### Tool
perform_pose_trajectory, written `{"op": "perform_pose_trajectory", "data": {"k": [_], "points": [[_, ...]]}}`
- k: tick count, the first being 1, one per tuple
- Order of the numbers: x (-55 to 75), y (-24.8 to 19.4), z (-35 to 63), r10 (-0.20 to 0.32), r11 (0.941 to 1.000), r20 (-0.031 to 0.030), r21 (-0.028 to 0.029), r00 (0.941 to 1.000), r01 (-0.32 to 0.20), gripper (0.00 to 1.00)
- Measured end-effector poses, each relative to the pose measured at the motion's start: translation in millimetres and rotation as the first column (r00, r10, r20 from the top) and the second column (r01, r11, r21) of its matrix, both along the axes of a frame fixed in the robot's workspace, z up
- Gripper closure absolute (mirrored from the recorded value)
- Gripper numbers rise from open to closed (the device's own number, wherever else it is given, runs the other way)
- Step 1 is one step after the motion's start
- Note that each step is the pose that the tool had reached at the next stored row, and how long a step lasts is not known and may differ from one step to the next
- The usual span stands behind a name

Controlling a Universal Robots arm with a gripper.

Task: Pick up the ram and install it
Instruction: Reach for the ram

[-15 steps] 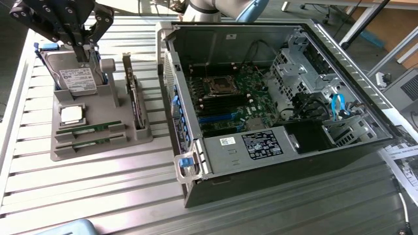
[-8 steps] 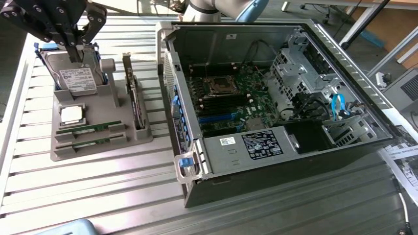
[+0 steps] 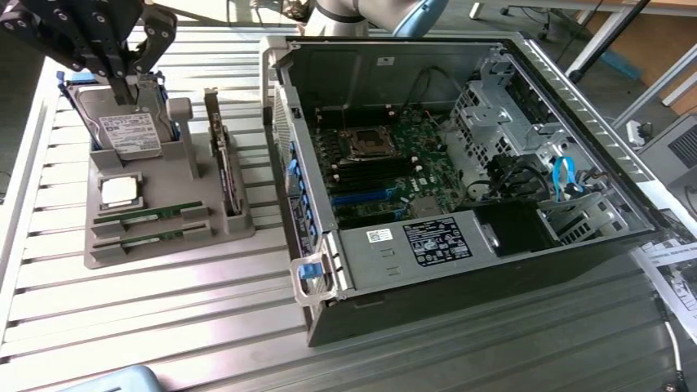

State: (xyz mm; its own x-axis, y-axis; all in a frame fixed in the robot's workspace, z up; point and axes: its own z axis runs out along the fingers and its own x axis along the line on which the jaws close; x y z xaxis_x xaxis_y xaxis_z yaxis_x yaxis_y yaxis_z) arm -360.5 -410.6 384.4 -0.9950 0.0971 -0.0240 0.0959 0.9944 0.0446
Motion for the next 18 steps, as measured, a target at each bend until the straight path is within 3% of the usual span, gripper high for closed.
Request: {"op": "perform_pose_trajectory", "data": {"k": [18], "points": [[0.0,-9.5,0.0,0.000,1.0000,0.0000,0.0000,1.0000,0.000,0.89]]}}
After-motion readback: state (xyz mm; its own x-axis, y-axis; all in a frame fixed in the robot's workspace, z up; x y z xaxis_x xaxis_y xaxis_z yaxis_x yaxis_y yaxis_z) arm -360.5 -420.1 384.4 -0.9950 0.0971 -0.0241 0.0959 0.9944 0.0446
